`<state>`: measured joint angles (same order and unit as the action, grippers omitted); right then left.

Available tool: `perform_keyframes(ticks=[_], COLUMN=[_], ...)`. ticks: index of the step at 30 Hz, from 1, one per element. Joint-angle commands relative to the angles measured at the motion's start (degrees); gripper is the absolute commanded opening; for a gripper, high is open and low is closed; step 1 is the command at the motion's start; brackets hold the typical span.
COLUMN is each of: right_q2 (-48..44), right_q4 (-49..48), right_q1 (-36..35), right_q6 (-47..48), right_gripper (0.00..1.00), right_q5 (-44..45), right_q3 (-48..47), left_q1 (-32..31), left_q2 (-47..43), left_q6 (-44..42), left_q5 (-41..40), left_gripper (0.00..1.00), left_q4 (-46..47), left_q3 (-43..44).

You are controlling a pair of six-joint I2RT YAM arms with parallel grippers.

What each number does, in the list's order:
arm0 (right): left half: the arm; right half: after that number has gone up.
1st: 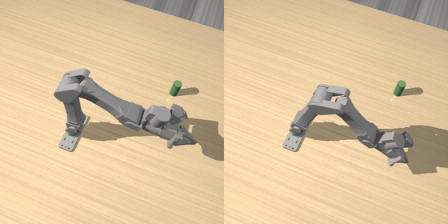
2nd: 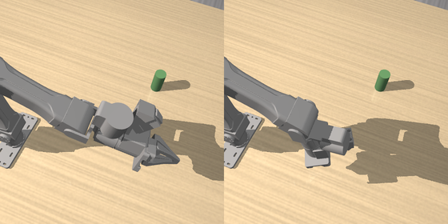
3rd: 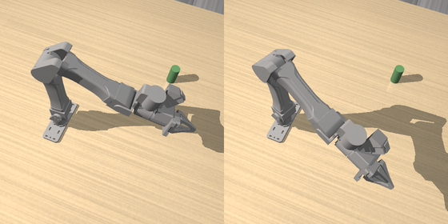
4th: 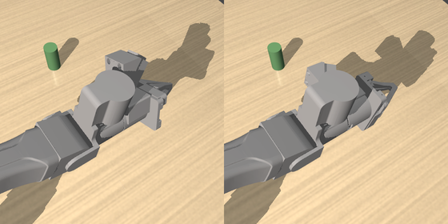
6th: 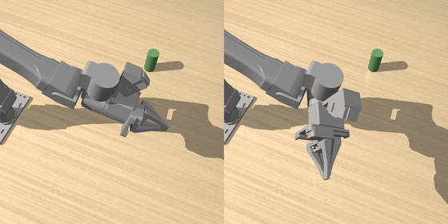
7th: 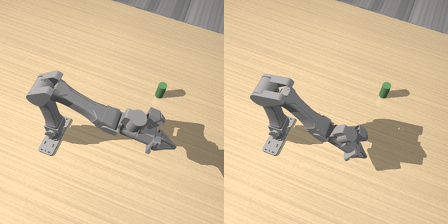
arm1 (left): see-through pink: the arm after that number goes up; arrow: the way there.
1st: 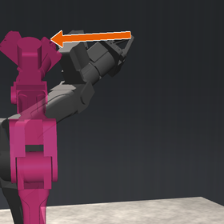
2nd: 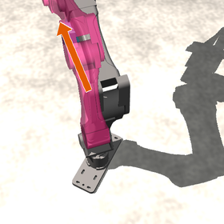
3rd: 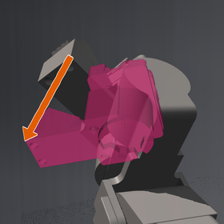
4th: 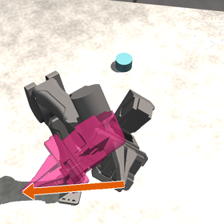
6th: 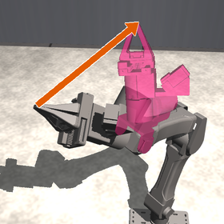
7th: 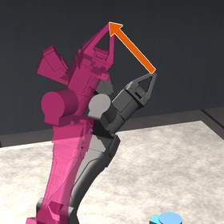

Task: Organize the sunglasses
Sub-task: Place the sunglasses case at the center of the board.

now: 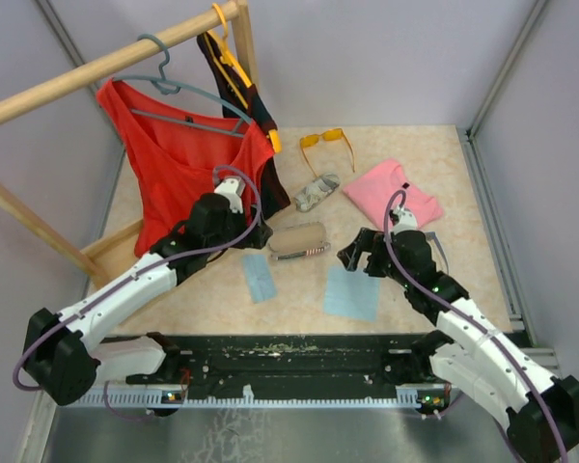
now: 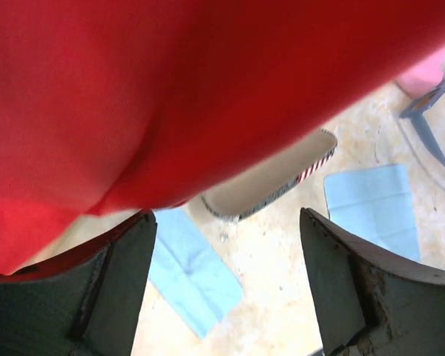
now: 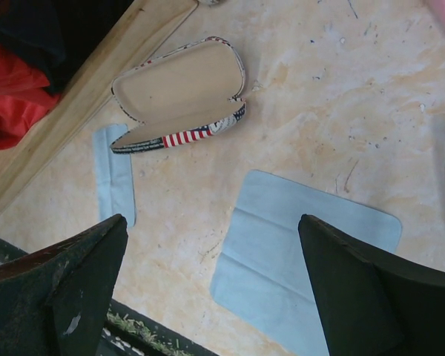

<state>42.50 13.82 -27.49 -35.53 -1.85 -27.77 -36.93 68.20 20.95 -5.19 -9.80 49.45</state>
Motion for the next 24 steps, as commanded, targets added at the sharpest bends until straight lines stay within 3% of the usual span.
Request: perform_keyframes(ticks=[1,8,14,20,24], right_q2=[1.65,-1.02,4.0,6.27,7.13], right_q4=[-4.42,-1.37,8.1,11.21,11.31], right_q1=[0.39,0.41,0.41,0.41,0.41], right_q6=[2.9,2.88,4.72,5.67,5.9], right_gripper=[0.99,0.98,0.94,0.75,0.69], right_q5=[-0.14,4.85,9.79,8.75,7.53], right_q3=[-2.76,-2.54,-7.16,-9.38,-9.5], left_q1=[-0.07,-0.07,-0.07,-0.63,-6.94], left_q2=[-4.82,-10.56,-13.98,-13.95,-11.82], left_q6=[8.15,13.36,16.29,16.78,19.16], left_q5=[-0.21,-3.37,-3.41,0.32,-3.24], left_gripper=[0.85,0.93,1.0,0.95,0.87], left_q4=[-6.25,-8.49,-7.84,-6.66,-3.66], left_q3=[-2.56,-9.37,-14.63,-16.93,-17.92])
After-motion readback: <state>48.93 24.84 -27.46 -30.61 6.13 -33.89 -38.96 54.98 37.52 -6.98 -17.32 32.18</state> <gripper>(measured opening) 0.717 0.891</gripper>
